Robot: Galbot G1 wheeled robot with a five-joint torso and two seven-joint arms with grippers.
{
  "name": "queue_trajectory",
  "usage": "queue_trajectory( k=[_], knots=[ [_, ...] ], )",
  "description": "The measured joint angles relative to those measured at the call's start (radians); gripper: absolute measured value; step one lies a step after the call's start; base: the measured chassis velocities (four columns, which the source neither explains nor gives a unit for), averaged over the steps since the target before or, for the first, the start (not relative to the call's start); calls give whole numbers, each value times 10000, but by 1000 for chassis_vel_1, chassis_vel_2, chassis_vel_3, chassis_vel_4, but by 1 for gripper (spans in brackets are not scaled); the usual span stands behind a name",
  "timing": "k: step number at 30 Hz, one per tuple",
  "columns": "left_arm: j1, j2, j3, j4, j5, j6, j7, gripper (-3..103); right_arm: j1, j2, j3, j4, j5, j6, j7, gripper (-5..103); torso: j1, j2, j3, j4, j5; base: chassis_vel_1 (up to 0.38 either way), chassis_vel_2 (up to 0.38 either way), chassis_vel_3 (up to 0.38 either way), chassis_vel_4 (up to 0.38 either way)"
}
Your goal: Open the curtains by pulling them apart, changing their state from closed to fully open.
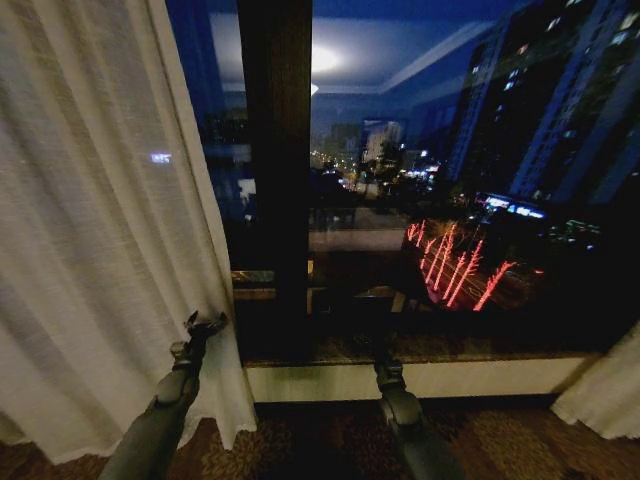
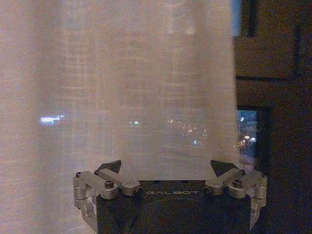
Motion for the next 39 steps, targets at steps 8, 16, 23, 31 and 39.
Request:
queue_trajectory(
  k=[8, 16, 23, 31, 39],
  knots=[
    [748, -704, 219, -435, 1028, -237, -96, 100, 0, 0, 0, 0, 0, 0, 0, 100, -1, 0, -1, 0, 0, 0, 0, 0, 0],
    [113, -719, 422, 377, 1045, -310, -93, 100, 0, 0, 0, 0, 0, 0, 0, 100, -1, 0, 0, 0, -1, 0, 0, 0, 0],
    [-422, -421, 289, 1064, 657, -313, -98, 100, 0, 0, 0, 0, 0, 0, 0, 100, 0, 0, 0, 0, -1, 0, 0, 0, 0],
    [-158, -57, -162, 765, 204, -166, 18, 91, 0, 0, 0, 0, 0, 0, 0, 100, 0, 0, 0, 2, -2, 0, 0, 0, 0],
    [-145, -14, -194, 733, -75, -344, 293, 70, 0, 0, 0, 0, 0, 0, 0, 100, 0, 0, 0, 0, -2, 0, 0, 0, 0]
  ],
)
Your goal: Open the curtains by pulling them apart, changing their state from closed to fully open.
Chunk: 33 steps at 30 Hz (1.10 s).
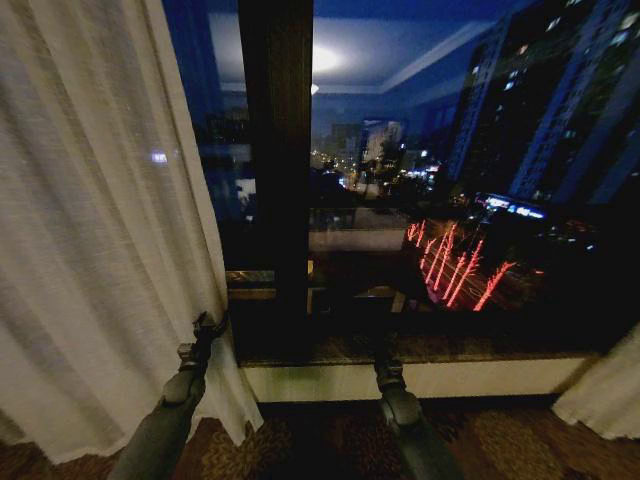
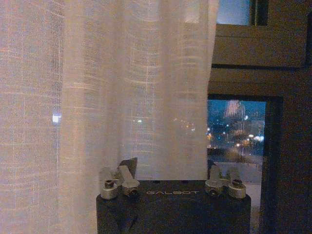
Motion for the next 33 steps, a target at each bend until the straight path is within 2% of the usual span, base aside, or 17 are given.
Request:
queue_trajectory(
  k=[1, 3, 6, 9, 13, 14, 15, 16, 18, 33],
  knots=[
    [-3, 10, 2, 0, -28, 0, 0, 58, 0, 0, 0, 0, 0, 0, 0, 100, 0, 0, 0, 0, -1, 0, 0, 0, 0],
    [-7, 22, 4, 0, -50, 1, 0, 58, 0, 0, 0, 0, 0, 0, 0, 100, 0, 0, 0, 0, 0, 0, 0, 0, 0],
    [-30, 72, 3, 38, -116, 2, 11, 43, 0, 0, 0, 0, 0, 0, 0, 100, 0, 0, 0, 0, 0, 0, 0, 0, 0],
    [-36, 103, -9, 64, -138, 2, 33, 37, 0, 0, 0, 0, 0, 0, 0, 100, 0, 0, 0, 0, 0, 0, 0, 0, 0],
    [-43, 145, -43, 111, -177, 1, 57, 15, 0, 0, 0, 0, 0, 0, 0, 100, 0, 0, 0, 0, 0, 0, 0, 0, 0],
    [-43, 145, -43, 111, -177, 1, 57, 15, 0, 0, 0, 0, 0, 0, 0, 100, 0, 0, 0, 0, 0, 0, 0, 0, 0],
    [-49, 152, -48, 119, -191, 0, 58, 10, 0, 0, 0, 0, 0, 0, 0, 100, 0, 0, 0, 0, 0, 0, 0, 0, 0],
    [-50, 154, -50, 120, -195, 0, 58, 10, 0, 0, 0, 0, 0, 0, 0, 100, 0, 0, 0, 0, 0, 0, 0, 0, 0],
    [-57, 170, -70, 121, -214, -3, 66, 2, 0, 0, 0, 0, 0, 0, 0, 100, 0, 0, 0, 0, 0, 0, 0, 0, 0],
    [-15, 244, -140, 154, -253, -45, 112, 0, 0, -1, 0, 1, 0, 0, 0, 100, 0, 0, 0, -2, 0, 66, 78, -66, -79]
  ],
)
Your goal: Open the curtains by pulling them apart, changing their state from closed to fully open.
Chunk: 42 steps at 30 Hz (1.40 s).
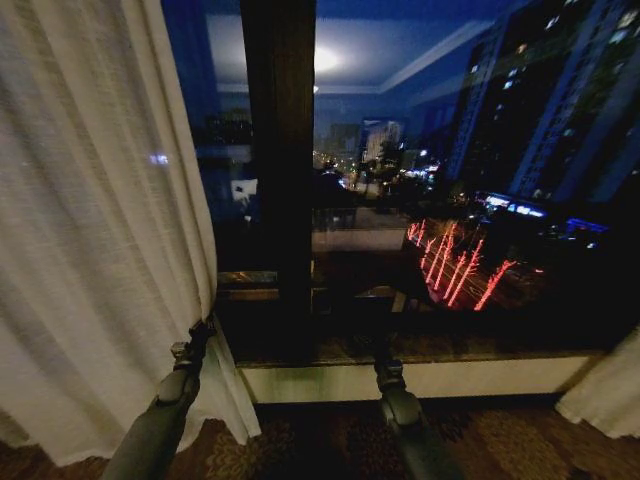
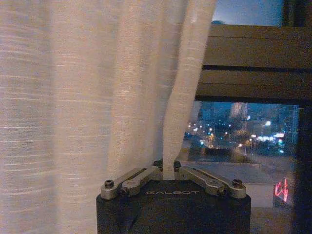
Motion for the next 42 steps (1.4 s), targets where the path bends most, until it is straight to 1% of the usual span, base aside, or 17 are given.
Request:
queue_trajectory(
  k=[10, 23, 25, 29, 32, 42],
  knots=[
    [28, 12, -29, 33, 4, -62, -29, 0, 0, 0, -1, 0, 0, 0, 0, 100, 0, 0, 0, 2, -1, 261, 259, -247, -256],
    [81, 22, -56, -13, 4, -76, -50, 0, 0, 1, -2, 0, 0, 0, 0, 100, -1, 1, 0, 2, 3, 358, 351, -369, -340],
    [83, 14, -56, -12, 4, -79, -59, 0, 0, 1, -1, 1, 0, 0, 0, 100, 1, 0, 1, 4, -3, 335, 358, -348, -334],
    [75, 22, -56, 56, 4, -109, -62, 0, 0, 0, -1, 0, 0, 0, 0, 100, 0, 0, 0, 1, 4, 348, 357, -332, -361],
    [61, 27, -71, 135, 4, -169, -61, 0, 0, 1, 0, 1, 0, 0, 0, 100, 0, 0, 0, 2, -1, 342, 332, -344, -348],
    [67, 67, -98, 180, -12, -217, -61, 0, 0, 1, -1, 1, 0, 0, 0, 100, -1, 0, 0, 2, 0, 362, 344, -362, -362]
  ],
)
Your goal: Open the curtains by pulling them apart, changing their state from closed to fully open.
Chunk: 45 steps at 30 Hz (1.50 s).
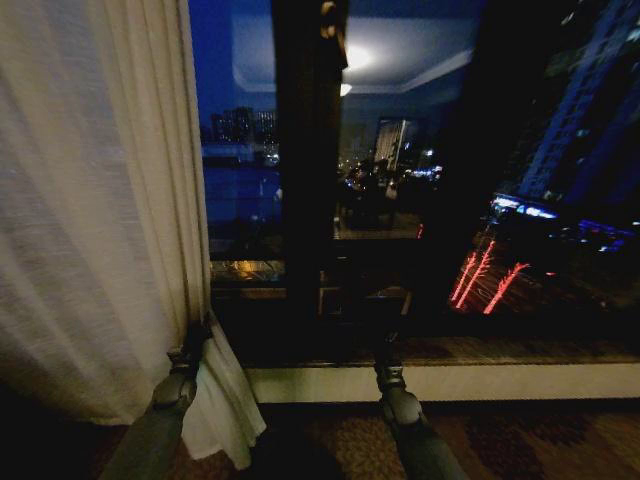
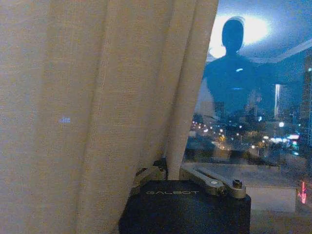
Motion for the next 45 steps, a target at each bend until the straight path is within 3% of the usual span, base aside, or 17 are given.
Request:
queue_trajectory(
  k=[20, 33, 45],
  knots=[
    [67, 69, -50, -6, -46, -90, 18, 0, 0, 3, -2, 0, 0, 0, 0, 100, 1, 1, -1, 4, -1, 323, 340, -330, -322],
    [117, 115, -86, -18, -95, -97, 29, 0, 0, -9, 11, 1, 0, 0, 2, 100, 1, -1, 1, -9, 1, 20, 8, -16, -21],
    [185, 205, -134, -17, -118, -133, 29, 0, 0, -1, 1, 0, 0, 0, 1, 100, 0, 0, 0, -2, 1, 107, 124, -106, -110]
  ],
)
